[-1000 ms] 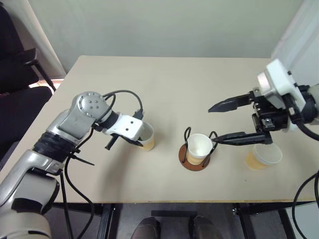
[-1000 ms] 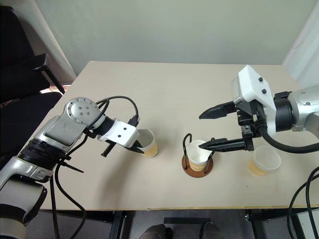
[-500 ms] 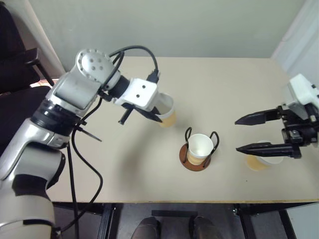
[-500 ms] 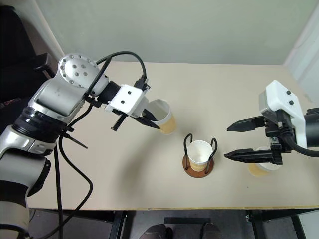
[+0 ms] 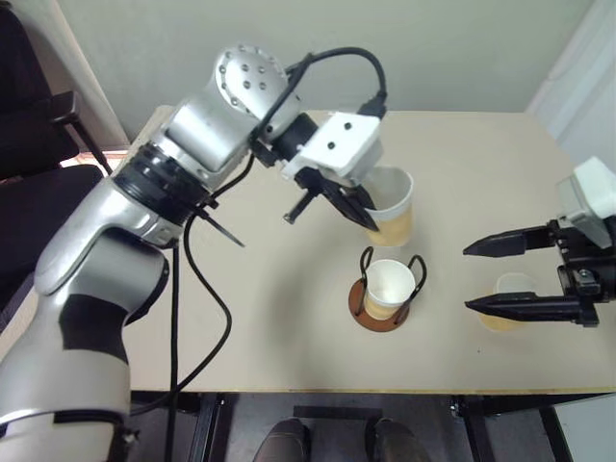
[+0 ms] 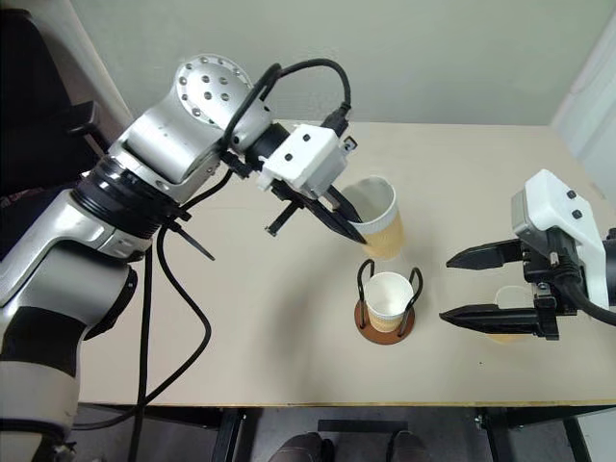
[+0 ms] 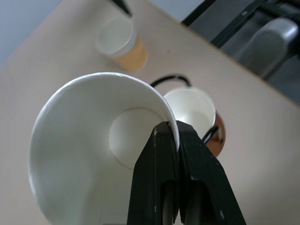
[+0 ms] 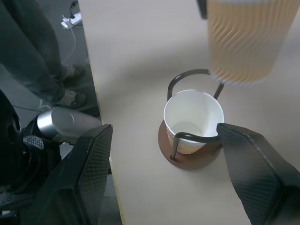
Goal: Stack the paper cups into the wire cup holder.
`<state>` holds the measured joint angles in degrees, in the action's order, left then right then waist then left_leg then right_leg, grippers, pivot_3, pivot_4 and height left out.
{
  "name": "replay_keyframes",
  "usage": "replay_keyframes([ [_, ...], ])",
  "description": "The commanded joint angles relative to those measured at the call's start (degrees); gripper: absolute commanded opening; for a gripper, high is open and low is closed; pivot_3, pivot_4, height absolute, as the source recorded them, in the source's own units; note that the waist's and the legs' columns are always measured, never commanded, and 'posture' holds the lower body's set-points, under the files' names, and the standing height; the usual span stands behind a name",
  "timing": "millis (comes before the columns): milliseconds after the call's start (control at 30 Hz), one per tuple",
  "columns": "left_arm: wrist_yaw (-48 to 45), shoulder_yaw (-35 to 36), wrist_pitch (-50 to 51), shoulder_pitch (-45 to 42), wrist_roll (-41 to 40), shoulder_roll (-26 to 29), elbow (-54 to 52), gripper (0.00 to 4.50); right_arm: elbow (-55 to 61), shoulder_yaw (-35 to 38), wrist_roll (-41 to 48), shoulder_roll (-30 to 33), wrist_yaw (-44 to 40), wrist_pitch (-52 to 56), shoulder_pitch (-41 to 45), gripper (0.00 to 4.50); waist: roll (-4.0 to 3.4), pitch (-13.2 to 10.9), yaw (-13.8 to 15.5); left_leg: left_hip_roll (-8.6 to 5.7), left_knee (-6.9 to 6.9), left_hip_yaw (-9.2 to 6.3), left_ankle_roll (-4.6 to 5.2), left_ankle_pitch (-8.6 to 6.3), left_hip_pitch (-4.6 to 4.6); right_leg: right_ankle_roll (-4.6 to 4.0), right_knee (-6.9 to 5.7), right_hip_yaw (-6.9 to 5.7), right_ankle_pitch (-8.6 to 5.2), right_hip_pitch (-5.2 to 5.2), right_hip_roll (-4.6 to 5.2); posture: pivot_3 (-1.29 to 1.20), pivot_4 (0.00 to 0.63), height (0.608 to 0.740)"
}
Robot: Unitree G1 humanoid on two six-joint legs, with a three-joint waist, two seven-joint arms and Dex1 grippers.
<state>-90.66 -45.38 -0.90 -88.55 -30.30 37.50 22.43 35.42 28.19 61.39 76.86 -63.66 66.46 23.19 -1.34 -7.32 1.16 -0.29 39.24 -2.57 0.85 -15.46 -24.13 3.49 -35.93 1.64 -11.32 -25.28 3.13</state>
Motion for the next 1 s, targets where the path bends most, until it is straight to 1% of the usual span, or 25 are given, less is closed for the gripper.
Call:
replay_keyframes([
  [33,-1.8,-2.1,-1.4,-1.0,-0.8,-2.2,1.1,0.04,1.3,4.6,1.9,1.1,1.3,1.0,-1.0,3.69,0.01,0.0,0.2,0.0,0.05,-0.03,0.01,0.0,0.0,0.04,-0.01,0.01,0.01,0.03,0.01,0.0,0.15,0.74],
  [133,-1.8,-3.9,-0.9,-1.0,-1.7,-3.1,1.0,0.04,1.9,6.0,2.8,1.2,2.1,1.4,-2.0,3.69,0.02,0.0,0.3,0.0,0.16,-0.02,0.04,-0.02,-0.04,0.12,-0.01,0.02,0.06,0.04,0.01,0.0,0.15,0.74],
  [267,-1.8,-5.1,-2.0,0.1,-1.0,-4.4,1.2,0.04,2.5,7.3,3.8,1.2,3.1,1.9,-3.1,3.69,0.01,0.0,0.3,-0.02,0.27,0.03,0.06,-0.04,-0.05,0.17,-0.03,0.05,0.08,0.06,-0.01,0.0,0.15,0.74],
  [500,-1.8,-6.7,-5.1,2.8,4.9,-6.0,1.7,0.04,3.1,8.8,4.9,1.3,4.1,1.7,-4.8,3.69,-0.01,0.0,0.4,-0.02,0.64,0.02,0.22,-0.13,-0.03,0.3,-0.05,0.05,0.13,0.24,-0.03,0.0,0.15,0.74],
  [600,-1.8,-5.9,-6.7,4.1,8.5,-7.5,2.7,0.04,3.6,8.8,3.0,1.5,3.7,0.7,-6.3,3.69,-0.01,0.0,0.4,-0.03,0.78,0.0,0.28,-0.17,-0.02,0.35,-0.02,0.04,0.16,0.36,-0.04,0.0,0.15,0.74],
  [667,-1.8,-4.4,-6.8,4.6,10.0,-8.9,3.0,0.46,3.9,8.7,1.6,1.6,3.5,-0.4,-7.4,3.69,-0.02,0.0,0.5,-0.06,0.85,-0.03,0.35,-0.21,0.01,0.4,0.01,0.05,0.18,0.46,-0.01,0.0,0.15,0.74],
  [700,-1.8,-3.6,-6.4,4.8,10.0,-9.5,2.7,0.6,4.0,8.8,1.4,1.5,3.5,-0.6,-7.8,3.69,-0.01,0.0,0.5,-0.07,0.86,-0.01,0.36,-0.21,0.02,0.4,0.01,0.04,0.19,0.47,-0.01,0.0,0.15,0.74],
  [833,-1.8,-0.2,-5.3,5.4,10.6,-11.5,1.6,1.96,4.3,8.7,-0.2,1.3,3.5,-2.1,-9.0,3.69,-0.02,0.0,0.5,-0.08,0.86,0.02,0.39,-0.23,0.02,0.43,0.03,0.06,0.19,0.48,0.0,0.0,0.15,0.74],
  [933,-1.6,4.8,-7.6,5.2,13.0,-13.4,3.3,3.02,3.9,8.5,-0.4,1.2,5.1,-1.5,-9.5,3.69,-0.02,0.0,0.5,-0.07,0.83,0.03,0.39,-0.23,0.04,0.46,0.02,0.06,0.17,0.47,-0.01,0.0,0.15,0.74],
  [1000,-1.8,7.1,-8.5,4.3,13.7,-13.5,5.1,3.63,4.3,7.8,-1.7,1.5,6.9,-1.2,-10.0,3.69,-0.03,0.0,0.5,-0.07,0.84,0.04,0.39,-0.23,0.04,0.47,0.02,0.06,0.17,0.48,-0.01,0.0,0.15,0.74],
])
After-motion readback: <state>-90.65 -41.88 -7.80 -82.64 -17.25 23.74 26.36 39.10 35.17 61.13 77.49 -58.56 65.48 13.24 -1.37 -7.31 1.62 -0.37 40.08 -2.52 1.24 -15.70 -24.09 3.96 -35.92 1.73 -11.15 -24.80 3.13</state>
